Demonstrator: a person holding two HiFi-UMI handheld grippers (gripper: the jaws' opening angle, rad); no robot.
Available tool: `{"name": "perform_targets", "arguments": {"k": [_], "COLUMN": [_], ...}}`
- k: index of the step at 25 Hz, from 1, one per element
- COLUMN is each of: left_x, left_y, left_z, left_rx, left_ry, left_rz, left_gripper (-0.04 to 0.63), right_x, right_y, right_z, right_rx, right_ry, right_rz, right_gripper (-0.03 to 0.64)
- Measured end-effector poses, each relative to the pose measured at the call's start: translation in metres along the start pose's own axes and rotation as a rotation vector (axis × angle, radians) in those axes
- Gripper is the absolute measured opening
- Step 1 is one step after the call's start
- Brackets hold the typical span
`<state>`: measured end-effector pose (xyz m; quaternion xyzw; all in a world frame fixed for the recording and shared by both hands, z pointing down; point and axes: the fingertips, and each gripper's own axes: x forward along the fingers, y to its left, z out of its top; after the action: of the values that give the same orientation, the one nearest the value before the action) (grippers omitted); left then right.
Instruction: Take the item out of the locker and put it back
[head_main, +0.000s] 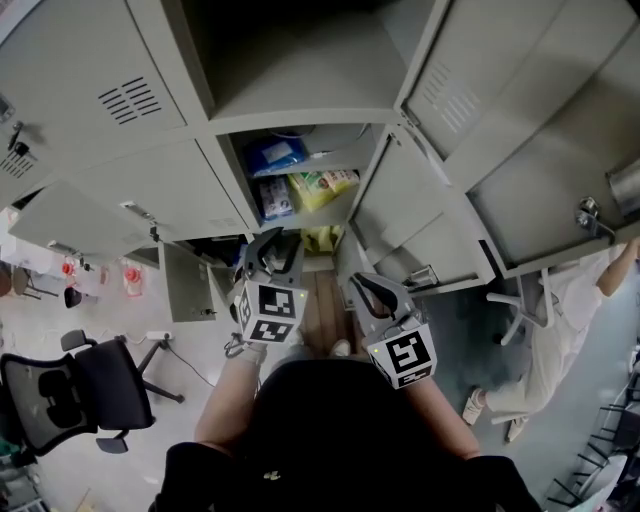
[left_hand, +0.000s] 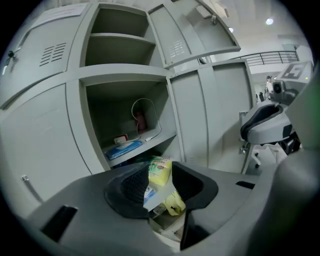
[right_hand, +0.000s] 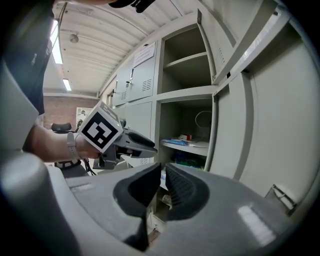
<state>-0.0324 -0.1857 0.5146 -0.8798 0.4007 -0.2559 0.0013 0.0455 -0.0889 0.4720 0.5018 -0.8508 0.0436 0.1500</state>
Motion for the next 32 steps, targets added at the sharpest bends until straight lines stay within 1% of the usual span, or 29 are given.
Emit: {"name": "perform_targets", "arguments": {"k": [3,6,9,17,20,24,27,32], "left_x": [0.015,0.030,0.044,0.076,0.088,0.102,0.107,0.122], "left_y": [0.004,0.007,0.013,0.029,0.032,0.040,0.047,0.056], "left_z": [0.004,0.009,0.015,0.028,0.031,0.030,0.034,0.038], "left_rx": [0.051,0.078,0.111,0.215,0.254,0.333,0.358,0.430], "left_ry": [0.011,0.014,0.012,0.026,0.044,0.077,0.091,0.108], "left_rz": [-0.015,-0.038,-0.035,0.036,0.051,0.086,0.119,0.163], "left_gripper": [0.164,0.187,0.213,0.288,0.302,0.316,0.325,0.330], "right_x": [0.006,0.011,0.017,0.026,0.028,0.030,0.030,0.031], "right_y": [-0.006,-0.012,-0.014,-0.021,-0.024,-0.026,-0.027,-0.030], "right_z": [-0.002,-0.003,-0.002,-0.003,-0.004,-0.005,-0.005,-0.006], "right_rx": [0.012,0.021,0.023,0.019,0.021,0.020,0.021,0.019], "right_ry": [0.009,0.019,0.024,0.044,0.049,0.054,0.056,0.060], "right_rz": [-0.025,-0.044,-0.046,-0.066,-0.073,-0.077,-0.079,-0.083], "right_gripper": [0.025,0.025,0.025,0.025,0.025,0.025,0.025,0.025]}}
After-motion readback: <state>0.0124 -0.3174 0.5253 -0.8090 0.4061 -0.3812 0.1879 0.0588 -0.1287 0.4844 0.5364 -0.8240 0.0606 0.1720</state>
